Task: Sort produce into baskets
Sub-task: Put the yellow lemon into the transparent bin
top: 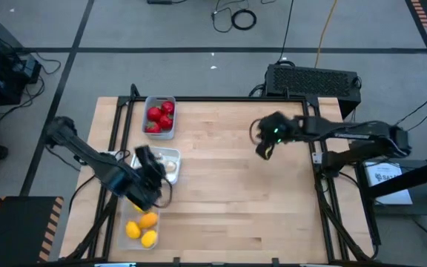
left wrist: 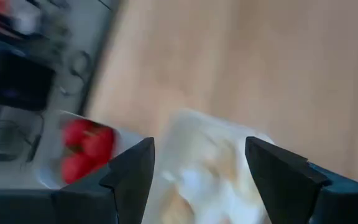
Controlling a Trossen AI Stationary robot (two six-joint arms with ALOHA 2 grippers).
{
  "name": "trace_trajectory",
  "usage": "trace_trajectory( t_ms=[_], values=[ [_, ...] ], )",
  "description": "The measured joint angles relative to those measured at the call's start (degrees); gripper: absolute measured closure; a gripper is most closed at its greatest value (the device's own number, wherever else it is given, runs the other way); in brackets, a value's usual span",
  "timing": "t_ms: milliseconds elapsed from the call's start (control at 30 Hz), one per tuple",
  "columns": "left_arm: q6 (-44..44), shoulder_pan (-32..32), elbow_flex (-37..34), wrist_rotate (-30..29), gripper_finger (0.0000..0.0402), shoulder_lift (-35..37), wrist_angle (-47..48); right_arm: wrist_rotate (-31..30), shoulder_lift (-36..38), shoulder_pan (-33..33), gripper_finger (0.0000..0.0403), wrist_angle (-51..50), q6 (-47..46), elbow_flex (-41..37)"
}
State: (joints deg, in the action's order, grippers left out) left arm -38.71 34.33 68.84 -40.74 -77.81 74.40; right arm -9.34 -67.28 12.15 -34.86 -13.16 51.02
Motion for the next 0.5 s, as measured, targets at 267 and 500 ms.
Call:
trace_trajectory(
  t_ms=[267, 500],
  values=[
    [-3.89, -0.05, -16.76, -13.26, 0.0146, 17.27, -24.33, 3.85, 0.41, 13.24, 0.0287, -2.59, -4.30, -0.13],
    [-2.24, -0.21, -30.79, -28.09, 0.0146, 18.14, -49.74, 5.06, -7.33, 21.17, 0.0144, -1.77, -11.54, -0.19]
  ],
)
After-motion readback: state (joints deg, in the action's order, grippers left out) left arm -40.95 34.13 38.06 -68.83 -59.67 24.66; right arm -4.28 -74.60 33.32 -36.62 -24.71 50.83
